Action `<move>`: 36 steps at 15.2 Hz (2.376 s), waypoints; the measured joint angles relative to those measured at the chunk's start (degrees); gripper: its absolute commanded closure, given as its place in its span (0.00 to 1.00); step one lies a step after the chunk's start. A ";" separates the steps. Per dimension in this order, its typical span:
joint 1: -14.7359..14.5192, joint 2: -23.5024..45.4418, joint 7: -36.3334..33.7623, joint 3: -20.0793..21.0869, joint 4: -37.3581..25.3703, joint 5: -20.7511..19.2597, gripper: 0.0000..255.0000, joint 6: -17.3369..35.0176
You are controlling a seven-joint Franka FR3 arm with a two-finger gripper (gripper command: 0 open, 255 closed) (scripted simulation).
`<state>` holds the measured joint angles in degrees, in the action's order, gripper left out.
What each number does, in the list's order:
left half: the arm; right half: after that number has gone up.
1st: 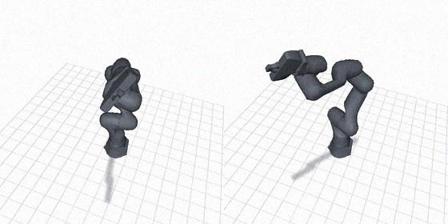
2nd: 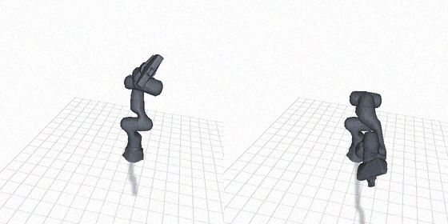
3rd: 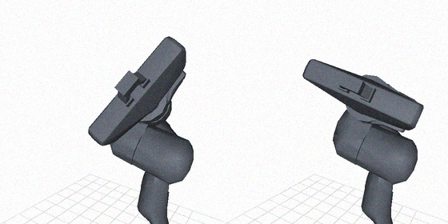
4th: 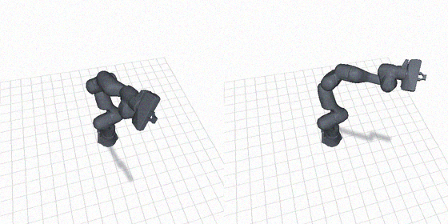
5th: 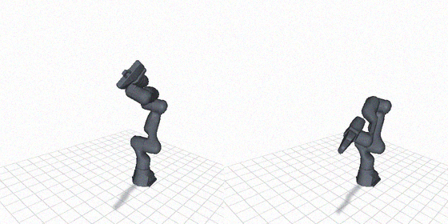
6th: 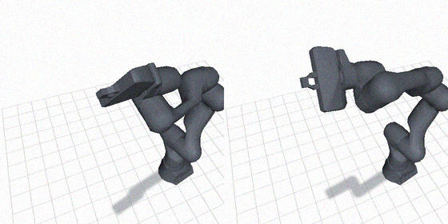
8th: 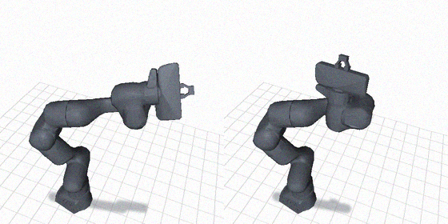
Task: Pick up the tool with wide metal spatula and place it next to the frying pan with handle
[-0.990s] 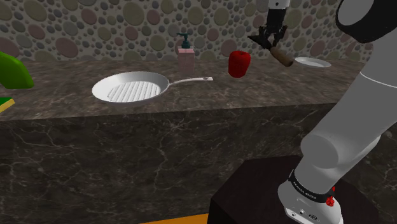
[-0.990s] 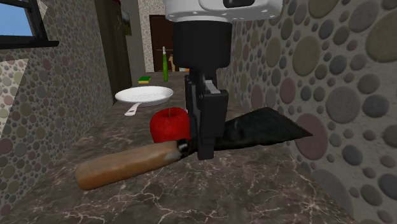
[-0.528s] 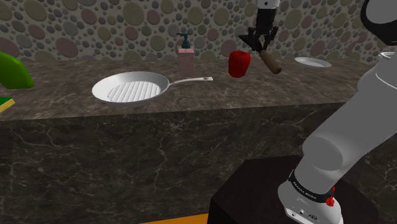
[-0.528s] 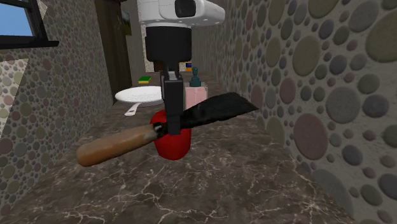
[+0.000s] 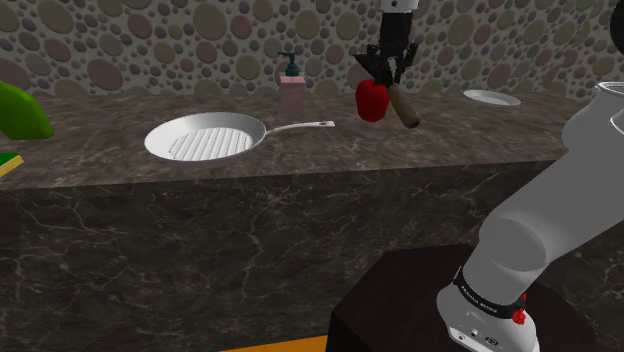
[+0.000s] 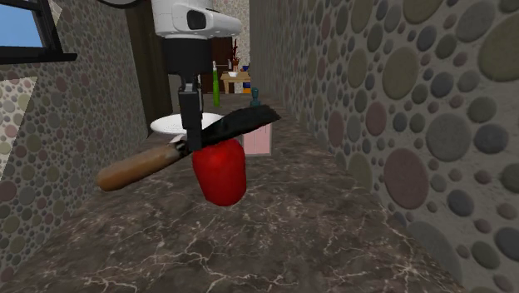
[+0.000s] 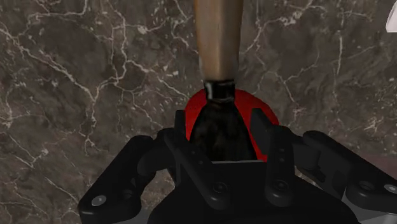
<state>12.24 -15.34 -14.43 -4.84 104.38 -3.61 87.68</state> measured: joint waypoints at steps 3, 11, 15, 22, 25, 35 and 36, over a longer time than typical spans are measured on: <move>-1.59 -0.61 -4.22 2.75 0.19 0.83 1.00 -0.60; -3.62 -2.70 -9.91 6.33 6.23 2.00 1.00 3.42; -3.70 -3.87 -9.94 6.43 9.06 2.17 1.00 8.49; -3.56 -4.49 -9.69 6.07 13.71 1.61 1.00 17.51; -3.70 -6.40 -10.23 6.40 16.23 1.49 1.00 15.64; -3.69 -8.08 -10.61 6.53 18.39 1.09 0.00 19.09; -3.89 -7.48 -11.22 6.98 17.77 -0.13 0.00 18.20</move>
<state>8.36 -22.82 -25.64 2.14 122.15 -3.74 105.87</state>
